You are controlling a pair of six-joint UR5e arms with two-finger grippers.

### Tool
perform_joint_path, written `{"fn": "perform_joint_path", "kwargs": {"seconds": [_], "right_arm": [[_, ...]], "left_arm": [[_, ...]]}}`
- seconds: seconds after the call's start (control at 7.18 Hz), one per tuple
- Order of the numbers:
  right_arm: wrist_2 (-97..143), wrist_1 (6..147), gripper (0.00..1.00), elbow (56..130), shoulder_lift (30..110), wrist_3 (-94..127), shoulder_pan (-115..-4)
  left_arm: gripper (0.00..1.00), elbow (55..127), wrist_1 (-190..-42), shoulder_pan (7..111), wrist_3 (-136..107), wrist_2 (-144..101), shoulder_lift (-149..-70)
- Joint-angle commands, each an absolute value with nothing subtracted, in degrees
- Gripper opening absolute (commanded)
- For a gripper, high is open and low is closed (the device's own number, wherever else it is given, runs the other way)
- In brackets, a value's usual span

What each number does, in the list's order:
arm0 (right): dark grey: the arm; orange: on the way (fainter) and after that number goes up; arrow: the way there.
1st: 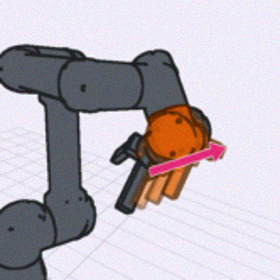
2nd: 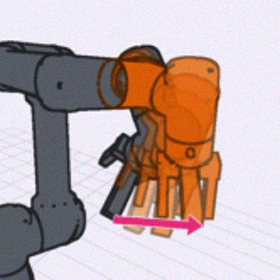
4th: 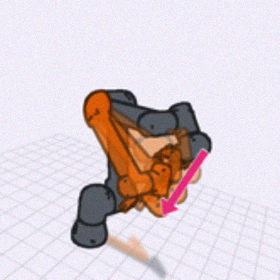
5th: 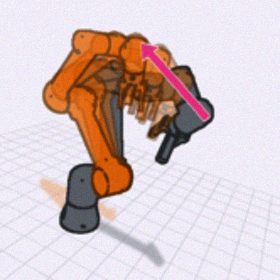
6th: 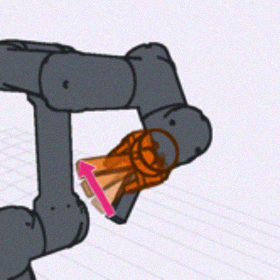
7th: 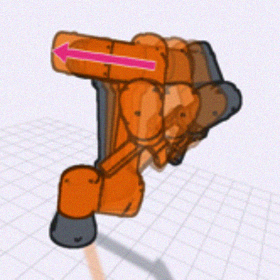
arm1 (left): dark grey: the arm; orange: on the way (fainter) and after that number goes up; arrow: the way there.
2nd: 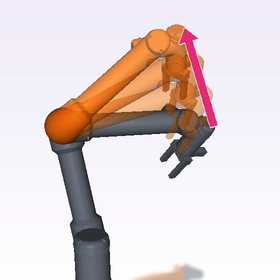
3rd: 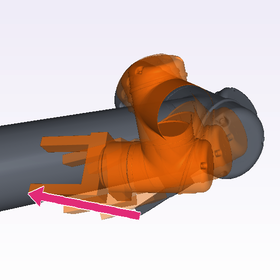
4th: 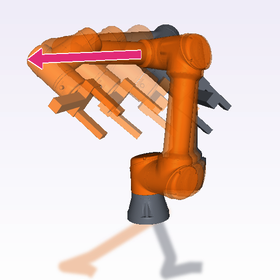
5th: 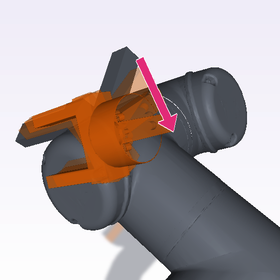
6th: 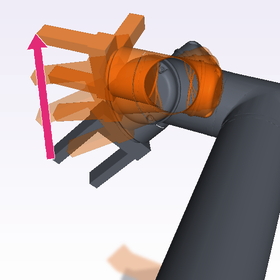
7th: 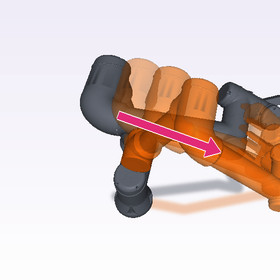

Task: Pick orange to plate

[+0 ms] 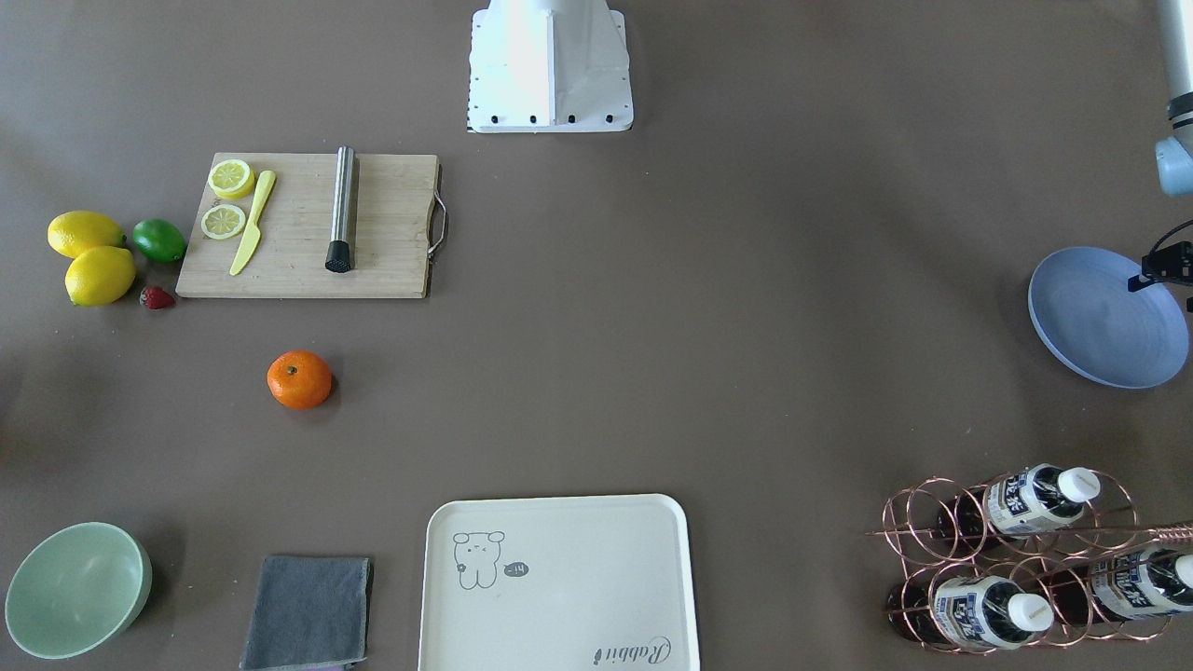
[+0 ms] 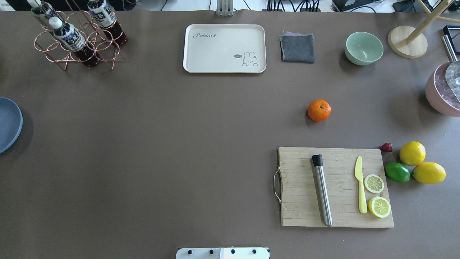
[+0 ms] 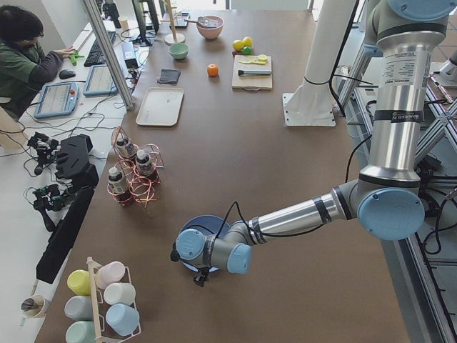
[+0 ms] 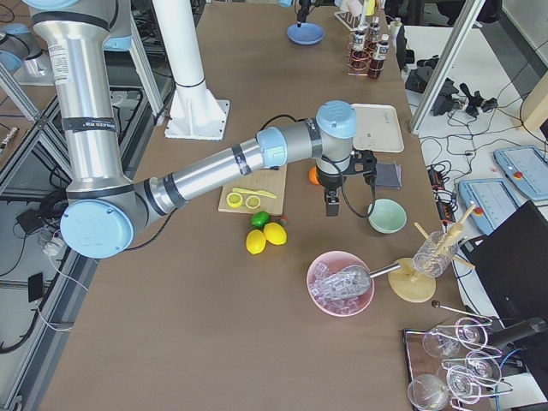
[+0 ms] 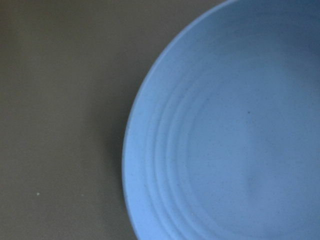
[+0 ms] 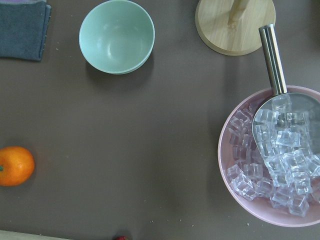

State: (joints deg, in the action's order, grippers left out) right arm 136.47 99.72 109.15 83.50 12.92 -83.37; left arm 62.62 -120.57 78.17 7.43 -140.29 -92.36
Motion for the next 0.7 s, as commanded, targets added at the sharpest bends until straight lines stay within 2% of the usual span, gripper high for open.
{"fn": "perform_joint_path", "kwargs": {"seconds": [0.0,0.14,0.56], "right_arm": [[136.3,99.1,1.0,109.2,83.5,13.1,-83.2],[136.2,99.1,1.0,109.9,83.5,13.1,-83.2],[136.1,99.1,1.0,110.6,83.6,13.6,-83.2]], "left_arm": [[0.22,62.5,-120.4,77.9,6.7,-140.4,-92.4],[0.0,62.5,-120.4,77.9,6.7,-140.4,-92.5],[0.0,63.3,-120.2,78.0,0.7,-140.4,-93.3]]}}
